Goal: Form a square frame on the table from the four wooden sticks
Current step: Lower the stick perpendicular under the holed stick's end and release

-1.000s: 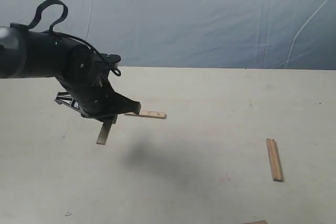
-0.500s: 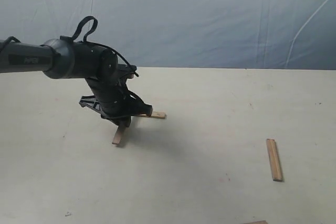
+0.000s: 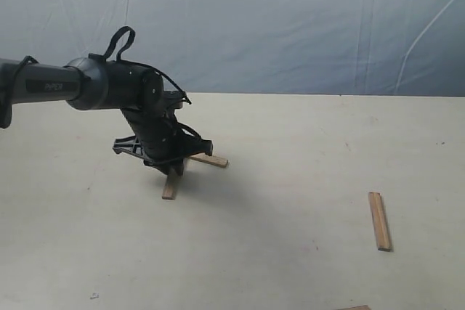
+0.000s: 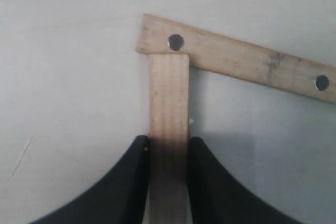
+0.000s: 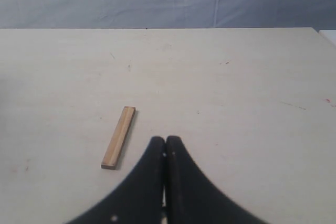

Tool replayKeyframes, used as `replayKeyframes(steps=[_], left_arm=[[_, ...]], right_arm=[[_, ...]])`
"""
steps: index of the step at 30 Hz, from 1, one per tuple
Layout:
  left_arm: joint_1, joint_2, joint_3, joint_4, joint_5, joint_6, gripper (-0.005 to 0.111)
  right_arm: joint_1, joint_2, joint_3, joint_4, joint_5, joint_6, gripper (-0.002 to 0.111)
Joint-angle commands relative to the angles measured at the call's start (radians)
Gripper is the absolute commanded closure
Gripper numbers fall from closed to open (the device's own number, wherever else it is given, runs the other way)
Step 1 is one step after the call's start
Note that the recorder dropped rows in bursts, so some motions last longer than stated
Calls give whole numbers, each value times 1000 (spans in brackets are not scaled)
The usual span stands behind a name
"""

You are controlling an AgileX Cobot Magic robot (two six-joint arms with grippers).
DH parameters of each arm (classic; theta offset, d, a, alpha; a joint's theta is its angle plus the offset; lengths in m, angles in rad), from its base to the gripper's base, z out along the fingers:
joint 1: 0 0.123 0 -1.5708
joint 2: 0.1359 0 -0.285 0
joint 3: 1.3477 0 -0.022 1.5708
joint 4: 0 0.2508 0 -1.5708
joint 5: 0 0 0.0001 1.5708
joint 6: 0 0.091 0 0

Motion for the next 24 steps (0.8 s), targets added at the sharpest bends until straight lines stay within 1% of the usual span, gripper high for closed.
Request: replayKeyframes(steps=[1, 12, 21, 22, 24], left_arm=[[5, -1, -8, 24, 7, -16, 106], [5, -1, -44, 38, -23, 72, 106], [2, 1, -44, 34, 37, 72, 106], [1, 1, -44, 34, 44, 72, 105], [-1, 1, -42, 19, 58, 71, 99]], right_arm=[[-8, -3, -1, 2, -8, -1, 109], [-8, -3, -1, 0, -6, -1, 109], [-8, -3, -1, 0, -6, -1, 109], [-8, -3, -1, 0, -6, -1, 109], [-8, -3, -1, 0, -6, -1, 109]])
